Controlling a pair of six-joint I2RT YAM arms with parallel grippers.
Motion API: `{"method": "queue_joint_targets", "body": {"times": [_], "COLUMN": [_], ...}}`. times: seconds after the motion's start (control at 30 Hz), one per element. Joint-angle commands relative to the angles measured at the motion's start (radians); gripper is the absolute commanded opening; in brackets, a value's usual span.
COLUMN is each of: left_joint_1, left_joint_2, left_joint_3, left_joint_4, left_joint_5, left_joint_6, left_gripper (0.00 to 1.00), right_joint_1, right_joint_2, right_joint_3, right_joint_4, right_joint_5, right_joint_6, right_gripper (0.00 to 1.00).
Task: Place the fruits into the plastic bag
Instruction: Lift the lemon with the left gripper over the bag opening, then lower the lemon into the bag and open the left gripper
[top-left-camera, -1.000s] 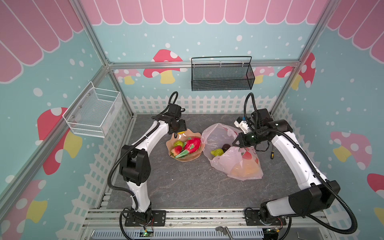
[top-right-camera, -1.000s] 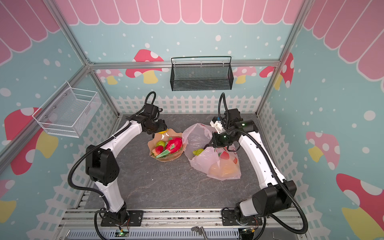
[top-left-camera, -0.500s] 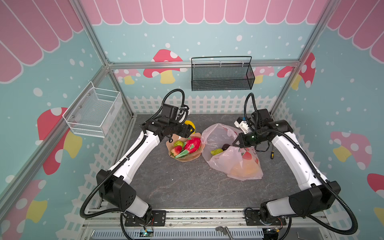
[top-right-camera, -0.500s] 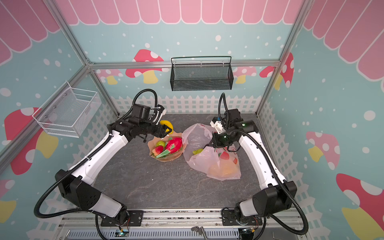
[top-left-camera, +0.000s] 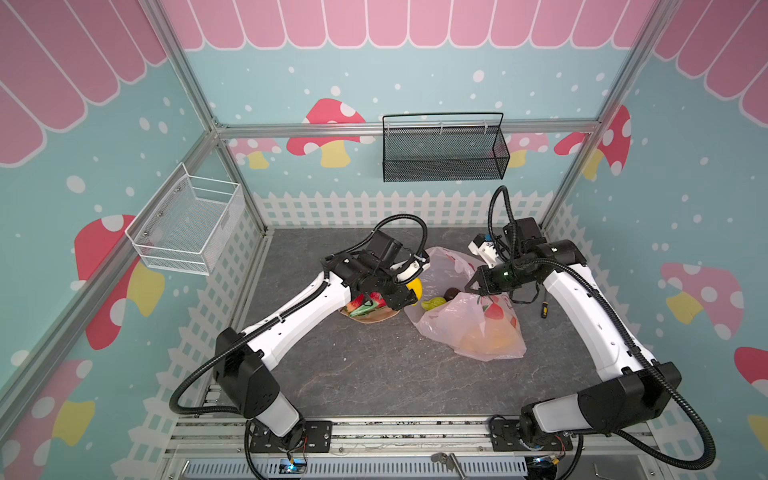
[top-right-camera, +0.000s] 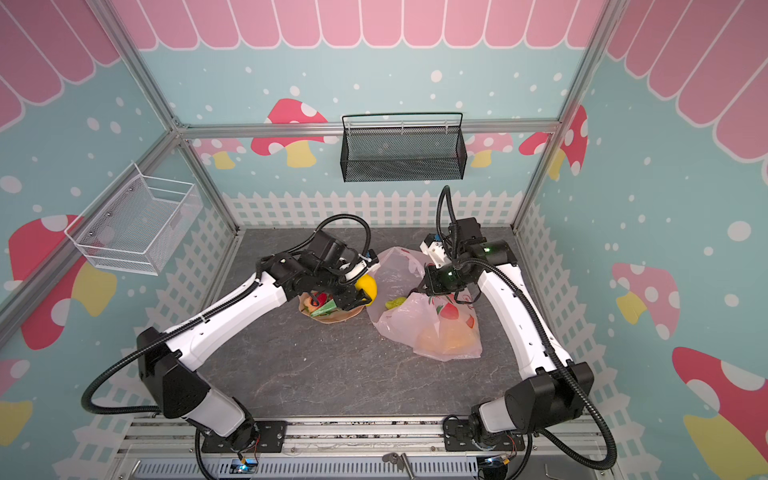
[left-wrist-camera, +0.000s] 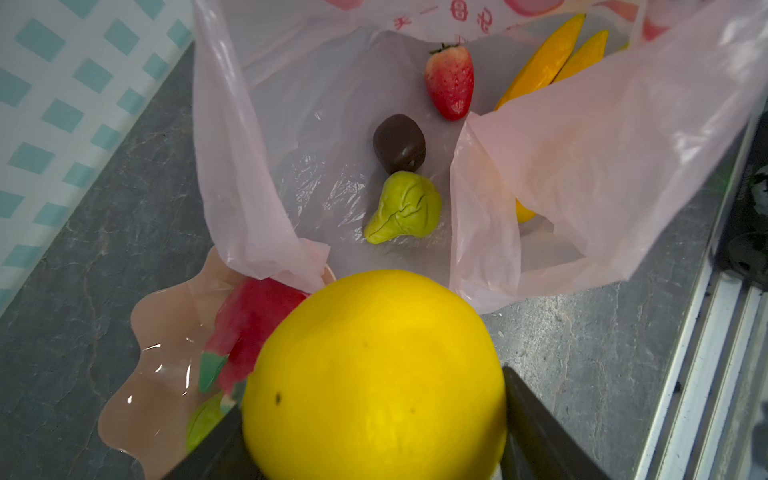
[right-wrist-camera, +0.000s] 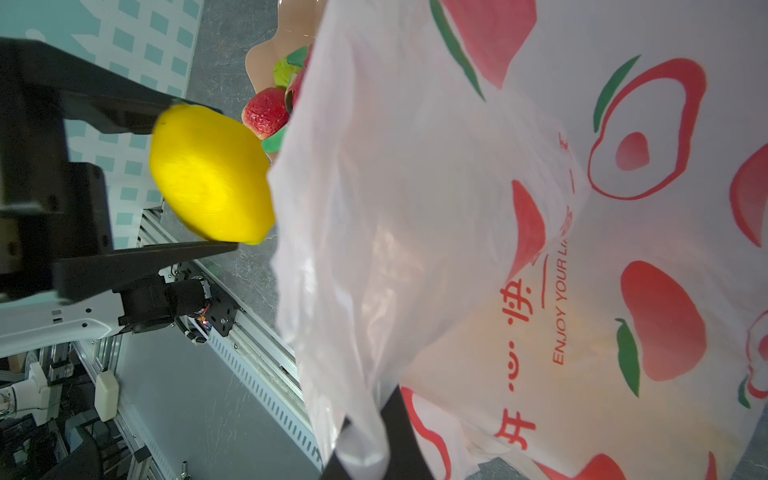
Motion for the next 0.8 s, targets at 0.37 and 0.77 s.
{"method": "queue_joint_targets", "body": {"times": [0.37, 0.77], "left_joint_1": [-0.062, -0.099], "left_joint_2": [0.334, 0.49], "left_joint_3": [0.298, 0.394], "left_joint_4": [-0.09, 0.086], "left_joint_5": [-0.065, 0.119], "left_joint_6": [0.134, -0.088], "left_gripper": [0.49, 0.52], "right_joint_1": [0.006, 0.006], "right_joint_2": [-0.021, -0.02], "right_joint_3": [-0.009, -0.032], "right_joint_4": [-0.027, -0.017], "right_joint_5": [-0.018, -0.022], "right_joint_6": [-0.022, -0.023], "right_gripper": [0.0, 0.0]}}
